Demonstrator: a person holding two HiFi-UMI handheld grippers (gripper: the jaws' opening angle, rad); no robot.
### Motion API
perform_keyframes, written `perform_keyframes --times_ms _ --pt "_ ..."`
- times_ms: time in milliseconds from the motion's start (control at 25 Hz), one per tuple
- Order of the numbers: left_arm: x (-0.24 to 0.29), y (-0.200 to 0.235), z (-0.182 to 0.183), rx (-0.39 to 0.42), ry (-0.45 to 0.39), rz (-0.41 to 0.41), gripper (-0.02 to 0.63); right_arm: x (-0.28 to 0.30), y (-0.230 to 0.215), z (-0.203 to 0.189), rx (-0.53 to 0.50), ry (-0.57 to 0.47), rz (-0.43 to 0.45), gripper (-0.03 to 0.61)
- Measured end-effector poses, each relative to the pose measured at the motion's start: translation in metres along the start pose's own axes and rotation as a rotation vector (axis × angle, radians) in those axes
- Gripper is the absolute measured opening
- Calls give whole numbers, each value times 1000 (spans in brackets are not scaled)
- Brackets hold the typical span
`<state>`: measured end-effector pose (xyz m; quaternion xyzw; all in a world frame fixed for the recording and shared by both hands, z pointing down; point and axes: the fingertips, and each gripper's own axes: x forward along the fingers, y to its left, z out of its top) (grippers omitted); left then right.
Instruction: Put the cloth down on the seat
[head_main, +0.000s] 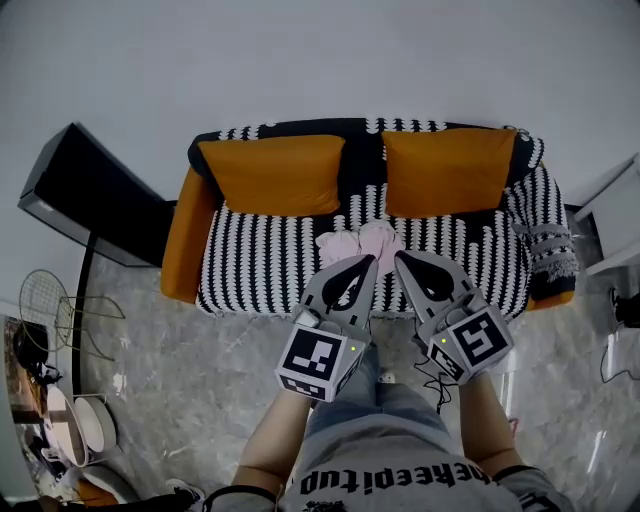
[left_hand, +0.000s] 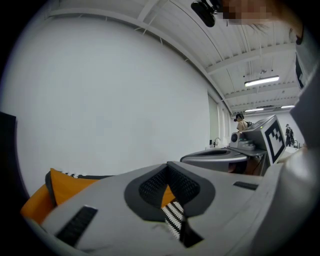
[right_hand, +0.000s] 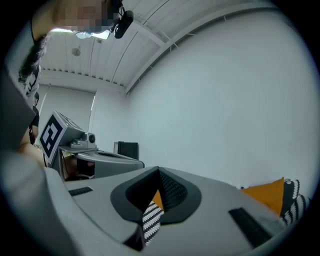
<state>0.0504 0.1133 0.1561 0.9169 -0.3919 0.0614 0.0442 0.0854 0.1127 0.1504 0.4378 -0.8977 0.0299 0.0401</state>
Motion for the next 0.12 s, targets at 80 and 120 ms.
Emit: perform_keyframes --times_ms 80,120 --pt "0 0 1 2 -4 6 25 0 0 1 -4 -4 4 8" --pt "0 1 1 1 -6 9 26 0 -1 1 -6 -6 6 8"
